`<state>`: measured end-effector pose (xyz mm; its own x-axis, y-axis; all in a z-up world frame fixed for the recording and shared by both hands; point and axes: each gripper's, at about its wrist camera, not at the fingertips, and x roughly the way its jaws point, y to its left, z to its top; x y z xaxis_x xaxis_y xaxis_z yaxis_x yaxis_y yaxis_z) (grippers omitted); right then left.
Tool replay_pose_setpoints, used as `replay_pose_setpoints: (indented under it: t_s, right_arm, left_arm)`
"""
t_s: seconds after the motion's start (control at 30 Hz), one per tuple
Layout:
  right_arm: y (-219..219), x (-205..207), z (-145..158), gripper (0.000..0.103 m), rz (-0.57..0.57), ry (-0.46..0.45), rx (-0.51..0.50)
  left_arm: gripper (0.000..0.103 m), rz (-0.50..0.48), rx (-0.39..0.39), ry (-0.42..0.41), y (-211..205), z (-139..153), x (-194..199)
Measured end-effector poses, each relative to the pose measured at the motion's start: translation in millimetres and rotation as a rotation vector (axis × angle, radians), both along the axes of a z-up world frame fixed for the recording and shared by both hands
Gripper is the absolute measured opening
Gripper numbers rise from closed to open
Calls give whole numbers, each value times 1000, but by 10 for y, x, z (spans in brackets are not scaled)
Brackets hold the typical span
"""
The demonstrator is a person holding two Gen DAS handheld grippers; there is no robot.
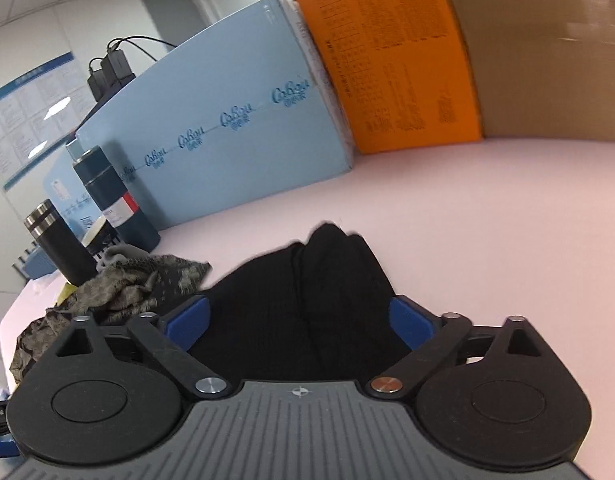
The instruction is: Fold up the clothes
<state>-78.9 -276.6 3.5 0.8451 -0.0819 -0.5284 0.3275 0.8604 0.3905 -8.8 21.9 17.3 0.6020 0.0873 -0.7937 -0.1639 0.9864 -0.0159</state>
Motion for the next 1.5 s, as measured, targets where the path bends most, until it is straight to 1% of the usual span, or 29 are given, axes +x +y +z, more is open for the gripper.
replay_pose_setpoints:
  t_s: [0.03,0.1,0.23,0.3,0.37,0.47,0.67,0.8,0.87,0.93,1.17,1.5]
  right_arm:
    - [78,-104,-34,103,-1,10,-16]
    - [230,-260,-118,103,32,44,-59]
    - [431,-226,-242,103,152,153,-118]
    - [475,-195,-245,103,182,179,-157]
    - [482,-197,-231,103,190,181,-187]
    - [435,-181,-222,103,187,185,-203]
    - [349,-124,-202,103,167,219,-267]
    - [302,-90,-236,103,166,253,-274]
    - [284,-90,-239,103,168,256,-274]
    - [275,-87,-243,103,183,259,-269]
    - [349,-51,-287,103,280,314,-283]
    - [400,-32,-342,103,311,361,-279]
  left_arm:
    - [102,-20,22,3,-83,-20,-48]
    - [103,-46,67,14,-237,-62,-126]
    - [103,-67,125,25,-425,-96,-218]
    - [103,-69,137,23,-468,-96,-239]
    - [103,-62,140,19,-489,-100,-247]
    - [103,-53,144,23,-522,-117,-231]
    - [103,-67,173,17,-651,-116,-210]
    - [103,-78,187,19,-736,-121,-199]
    - [103,-84,189,20,-765,-123,-190]
    - [103,-86,192,21,-789,-128,-185]
    - [103,-97,192,25,-838,-138,-177]
    - [103,-106,190,28,-853,-141,-173]
